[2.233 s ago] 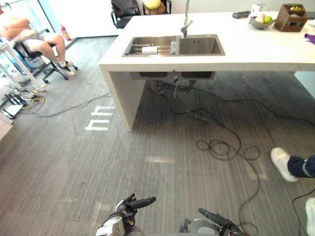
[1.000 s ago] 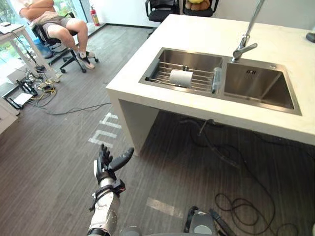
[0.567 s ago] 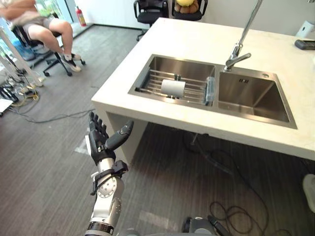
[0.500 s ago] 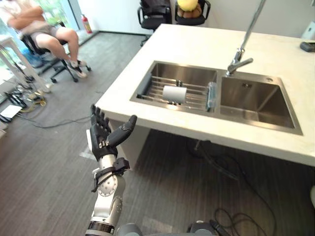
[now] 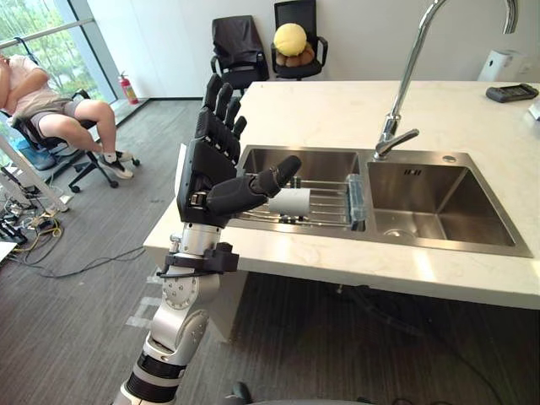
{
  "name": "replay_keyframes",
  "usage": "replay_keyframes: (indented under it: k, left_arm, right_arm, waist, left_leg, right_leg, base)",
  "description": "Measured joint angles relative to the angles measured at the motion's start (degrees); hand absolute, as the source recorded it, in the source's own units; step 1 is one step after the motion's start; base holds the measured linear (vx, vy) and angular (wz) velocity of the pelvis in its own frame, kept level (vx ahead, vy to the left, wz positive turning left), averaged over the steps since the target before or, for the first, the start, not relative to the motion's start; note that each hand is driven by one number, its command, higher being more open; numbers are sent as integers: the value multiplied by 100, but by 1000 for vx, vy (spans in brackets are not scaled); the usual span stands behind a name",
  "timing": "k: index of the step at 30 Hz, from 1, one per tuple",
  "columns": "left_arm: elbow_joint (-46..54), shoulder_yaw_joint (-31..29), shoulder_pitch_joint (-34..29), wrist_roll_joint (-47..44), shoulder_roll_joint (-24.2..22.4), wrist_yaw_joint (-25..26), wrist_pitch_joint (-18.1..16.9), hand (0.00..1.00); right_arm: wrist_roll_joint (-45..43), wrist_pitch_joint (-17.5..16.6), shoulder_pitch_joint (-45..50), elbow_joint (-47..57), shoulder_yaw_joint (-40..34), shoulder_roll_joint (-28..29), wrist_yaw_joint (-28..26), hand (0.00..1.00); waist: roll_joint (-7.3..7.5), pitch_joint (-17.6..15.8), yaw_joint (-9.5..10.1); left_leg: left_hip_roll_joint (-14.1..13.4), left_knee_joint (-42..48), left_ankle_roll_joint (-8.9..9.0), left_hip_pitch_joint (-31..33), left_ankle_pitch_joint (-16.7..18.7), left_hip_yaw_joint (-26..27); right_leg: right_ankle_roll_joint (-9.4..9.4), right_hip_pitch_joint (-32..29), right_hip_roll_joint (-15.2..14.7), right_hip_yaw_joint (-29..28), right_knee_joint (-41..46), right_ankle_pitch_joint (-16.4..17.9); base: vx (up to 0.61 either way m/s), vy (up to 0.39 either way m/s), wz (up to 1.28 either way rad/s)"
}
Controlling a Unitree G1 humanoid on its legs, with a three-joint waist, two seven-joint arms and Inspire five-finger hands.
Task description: Walk over to the sink, pick up the cup, carry it to the dishwasher, place the cup inside the dishwasher, then close the dishwasher door
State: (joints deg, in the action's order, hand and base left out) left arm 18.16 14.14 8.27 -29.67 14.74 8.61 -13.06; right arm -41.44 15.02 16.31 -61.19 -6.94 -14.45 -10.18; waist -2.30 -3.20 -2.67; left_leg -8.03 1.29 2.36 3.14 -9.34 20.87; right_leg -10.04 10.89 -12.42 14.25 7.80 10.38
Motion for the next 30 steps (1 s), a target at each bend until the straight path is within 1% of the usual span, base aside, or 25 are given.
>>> replay_keyframes:
  k: [1,2,3,4,5,6,7,8,9,10,11,12,13,14,15,17,18,19,20,21,22,23,25,27,30]
  left_arm:
    - [-240,0,128,-64,-2,19,131,100]
    - [-378,0,200,-89,-3,36,222,100]
    - [-664,-1,311,-126,-10,102,459,100]
    - [-756,-5,323,-152,-12,124,551,100]
    - [-910,-9,325,-234,-21,152,747,100]
    - [-1104,10,326,-302,-48,149,982,100]
    - [-1206,9,351,-314,-82,148,1074,100]
    - [-1523,-27,474,-373,-114,147,1205,100]
    - [-1681,-36,516,-416,-117,156,1293,100]
    - [-1862,-73,452,-495,-102,241,1436,100]
    - [-1872,-89,425,-531,-103,269,1453,100]
    - [-1872,-194,420,-533,-120,270,1448,100]
    - [-1874,-293,464,-531,-109,285,1380,100]
    - [-1889,-301,509,-526,-68,298,1339,100]
    - [-2023,-253,685,-515,93,313,1278,100]
    - [-2306,-270,893,-448,299,358,1233,100]
    - [-2323,-281,895,-440,344,365,1228,100]
    - [-2322,-288,900,-416,388,367,1216,100]
    - [-2312,-327,934,-397,494,363,1130,100]
    - [-2375,-399,920,-389,279,390,1091,100]
    - [-2353,-401,921,-387,190,382,1079,100]
    - [-2305,-401,942,-386,187,327,1079,100]
    - [-2269,-399,1009,-386,202,251,1080,100]
    - [-2239,-385,1029,-393,209,134,1083,100]
    - [-2189,-346,1030,-394,214,-208,1088,100]
  right_arm:
    - [1,-84,3,-51,-19,19,-7,100]
    - [2,-129,4,-59,-39,34,-7,100]
    - [-11,-291,14,-92,-143,101,-21,100]
    - [-19,-366,23,-112,-194,138,-21,100]
    - [-49,-515,43,-119,-331,217,-6,100]
    - [-149,-649,115,-119,-525,312,45,100]
    - [-161,-720,165,-111,-659,334,79,100]
    - [-156,-861,129,-116,-939,465,231,100]
    - [-138,-908,121,-113,-1038,550,300,100]
    - [-116,-936,138,-115,-1228,696,391,100]
    - [-118,-953,134,-118,-1324,733,395,100]
    - [-129,-954,76,-158,-1488,788,398,100]
    - [-134,-932,13,-190,-1585,832,392,100]
    - [-111,-934,-3,-197,-1681,877,387,100]
    - [-47,-944,15,-215,-1871,993,385,100]
    - [117,-946,139,-309,-2023,1093,377,100]
    - [117,-946,193,-311,-2023,1110,361,100]
    - [118,-947,244,-311,-2026,1135,339,100]
    - [140,-948,294,-366,-2057,1192,265,100]
    - [277,-965,255,-411,-2274,1075,212,100]
    - [352,-985,213,-414,-2425,988,177,100]
    - [358,-1015,144,-401,-2448,880,142,100]
    - [357,-1017,21,-404,-2576,830,132,100]
    - [353,-1034,-67,-387,-2664,789,117,100]
    - [355,-1107,-119,-360,-2804,731,69,100]
  waist:
    - [6,24,-9]
    - [9,33,-14]
    - [38,54,-43]
    - [67,70,-57]
    - [137,95,-81]
    - [254,169,-102]
    - [275,179,-145]
    - [299,112,-173]
    - [342,84,-170]
    - [398,52,-160]
    - [390,45,-168]
    - [304,30,-153]
    - [273,-7,-154]
    - [256,-26,-154]
    - [265,-66,-153]
    - [383,-139,-222]
    - [406,-141,-219]
    - [466,-123,-214]
    - [655,-113,-162]
    - [360,-155,-147]
    - [190,-162,-109]
    - [8,-135,-141]
    - [-50,-136,-180]
    - [-26,-168,-313]
    - [-5,-184,-310]
  left_leg:
    - [25,-103,-11,-49,-24,18]
    - [41,-150,-10,-71,-38,26]
    - [113,-233,-6,-103,-46,47]
    - [162,-262,-10,-105,-49,66]
    - [283,-273,-33,-107,-47,146]
    - [534,-213,-86,-129,52,299]
    - [659,-225,-136,-172,152,315]
    - [784,-327,-255,-346,241,264]
    - [812,-327,-299,-441,278,236]
    - [789,-312,-322,-707,491,163]
    - [757,-299,-376,-776,574,135]
    - [661,-226,-360,-808,741,60]
    - [546,-195,-325,-821,819,-25]
    - [484,-182,-310,-822,846,-72]
    - [413,-136,-237,-847,911,-197]
    - [429,-15,-94,-1071,968,-388]
    - [439,-2,-44,-1124,1009,-426]
    - [474,-1,7,-1162,1044,-463]
    - [597,-3,106,-1211,1116,-530]
    - [389,9,224,-1247,1176,-576]
    - [254,-22,287,-1243,1164,-555]
    - [99,-109,375,-1254,1145,-525]
    - [-68,-190,455,-1343,1112,-419]
    - [-175,-243,485,-1537,1118,-350]
    - [-135,-276,508,-1493,1135,-321]
  right_leg:
    - [60,0,-12,0,-2,37]
    - [66,0,-21,2,0,49]
    - [76,-50,-96,26,87,130]
    - [94,-111,-169,29,182,194]
    - [164,-202,-341,36,350,318]
    - [253,-146,-550,119,369,348]
    - [301,-142,-617,177,620,347]
    - [359,-628,-944,376,1900,325]
    - [543,-864,-1092,376,2518,208]
    - [977,-1186,-1319,362,3500,-423]
    - [987,-1271,-1356,355,3739,-653]
    - [883,-1399,-1367,369,3892,-207]
    - [745,-1524,-1215,443,3537,160]
    - [644,-1569,-1102,427,3205,217]
    - [441,-1623,-889,236,2496,201]
    - [60,-1533,-776,-1,1679,-25]
    - [49,-1495,-749,3,1470,-187]
    - [71,-1475,-698,15,1260,-435]
    - [84,-1455,-672,-19,904,-830]
    - [136,-1285,-483,110,763,-827]
    - [183,-1230,-302,158,554,-863]
    - [248,-1169,-114,205,365,-915]
    - [330,-1044,94,229,156,-972]
    - [390,-716,256,320,-169,-1017]
    - [365,-706,261,335,-324,-1061]
  base:
    - [-7,-9,-5]
    - [0,0,0]
    - [0,0,0]
    - [45,26,5]
    - [109,64,10]
    - [165,75,18]
    - [254,99,33]
    - [212,94,30]
    - [263,132,27]
    - [192,91,12]
    - [255,68,14]
    - [217,26,17]
    - [208,19,22]
    - [196,0,38]
    - [204,-41,54]
    - [245,-111,67]
    - [191,-138,43]
    - [244,-273,25]
    - [276,-330,26]
    - [271,-319,13]
    - [223,-182,-2]
    - [231,-148,-16]
    - [213,-151,-17]
    - [149,-101,-7]
    - [76,-9,2]
